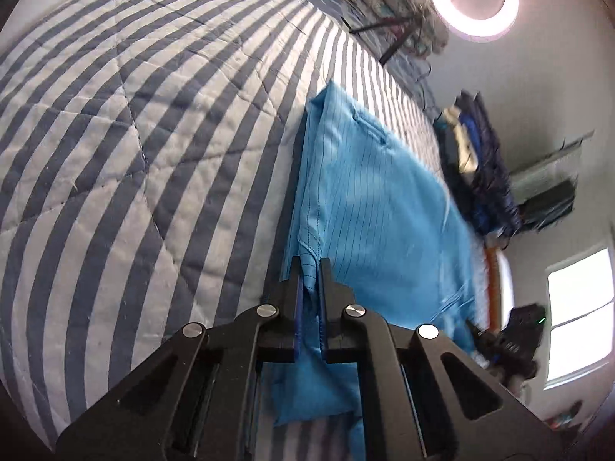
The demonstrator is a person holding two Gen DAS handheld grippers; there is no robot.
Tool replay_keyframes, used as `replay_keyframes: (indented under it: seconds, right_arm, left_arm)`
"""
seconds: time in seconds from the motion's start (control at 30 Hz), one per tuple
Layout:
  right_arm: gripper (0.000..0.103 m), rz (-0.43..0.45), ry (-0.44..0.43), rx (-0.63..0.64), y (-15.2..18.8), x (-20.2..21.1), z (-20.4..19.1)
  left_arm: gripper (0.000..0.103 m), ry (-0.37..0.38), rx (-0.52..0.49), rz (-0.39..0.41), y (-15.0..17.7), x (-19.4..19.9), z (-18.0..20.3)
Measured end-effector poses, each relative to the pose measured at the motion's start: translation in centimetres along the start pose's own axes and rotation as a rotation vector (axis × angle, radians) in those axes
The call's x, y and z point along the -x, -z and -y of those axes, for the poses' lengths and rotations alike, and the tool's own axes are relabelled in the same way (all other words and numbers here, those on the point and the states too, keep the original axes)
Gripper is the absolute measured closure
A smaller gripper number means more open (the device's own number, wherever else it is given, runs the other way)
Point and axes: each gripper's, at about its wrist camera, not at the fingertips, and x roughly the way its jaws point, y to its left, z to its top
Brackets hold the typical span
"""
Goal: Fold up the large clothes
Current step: 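Hold the coat edge with the left tool and smooth it flat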
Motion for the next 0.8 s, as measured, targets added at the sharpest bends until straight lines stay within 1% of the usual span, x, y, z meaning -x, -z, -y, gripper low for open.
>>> replay_keyframes:
  seconds: [0.07,0.13,0.17,0.2,0.23,0.27,0.33,0.37,0.43,0.47,0.53,0.6,0.63,0.73,0.8]
  right_arm:
    - [0.101,-0.002,0.019,0.027,-0.1,0.5,-0.7]
    - [0.096,-0.023,0.054,0.086,0.2,1.6,-1.8]
    - [0.095,-0.018,0.075,0.130,0.2,2.4,-2.7]
    - [0.094,0.000,0.096,0.179,0.2,3.5,-3.5]
    - [0.088,0.017,0.106,0.210,0.1,4.3,-4.0]
    - [0.081,0.052,0.119,0.261,-0.2,5.5,-5.0]
    - [0.078,0.103,0.131,0.328,-1.0,6.5,-6.3]
    - [0.075,0.131,0.140,0.374,-1.9,6.5,-7.4]
    - [0.074,0.145,0.152,0.416,-3.5,5.7,-8.7]
    - [0.075,0.137,0.149,0.442,-4.9,4.4,-9.7]
    - [0.075,0.128,0.159,0.477,-6.7,2.1,-11.0]
    - [0.075,0.104,0.195,0.518,-7.9,-0.6,-12.3]
    - [0.075,0.085,0.199,0.527,-8.5,-1.8,-12.6]
    - [0.075,0.033,0.216,0.539,-9.4,-5.0,-12.7]
    - [0.075,0.009,0.255,0.532,-10.1,-6.8,-11.9]
  left_arm:
    - [0.099,-0.022,-0.032,-0.001,0.1,0.2,0.6]
    - [0.099,-0.032,-0.053,-0.001,-0.1,1.0,1.0]
    - [0.098,-0.045,-0.072,0.013,-0.2,1.9,1.3]
    - [0.098,-0.062,-0.091,0.031,-0.3,2.7,1.6]
    - [0.098,-0.074,-0.106,0.046,-0.5,3.3,2.0]
    - [0.098,-0.081,-0.121,0.069,-0.7,4.0,2.5]
    - [0.098,-0.088,-0.167,0.102,-1.4,4.6,3.8]
    - [0.098,-0.101,-0.201,0.110,-1.9,4.4,4.7]
    - [0.098,-0.100,-0.235,0.120,-2.9,3.6,6.3]
    - [0.098,-0.090,-0.239,0.116,-3.6,2.9,7.2]
    - [0.098,-0.088,-0.267,0.096,-4.7,1.0,8.8]
    - [0.098,-0.088,-0.291,0.074,-5.8,-1.0,10.3]
    - [0.098,-0.088,-0.310,0.061,-6.1,-1.8,10.9]
    - [0.098,-0.121,-0.366,0.040,-6.8,-4.2,12.1]
    - [0.098,-0.167,-0.387,0.013,-7.0,-6.1,11.7]
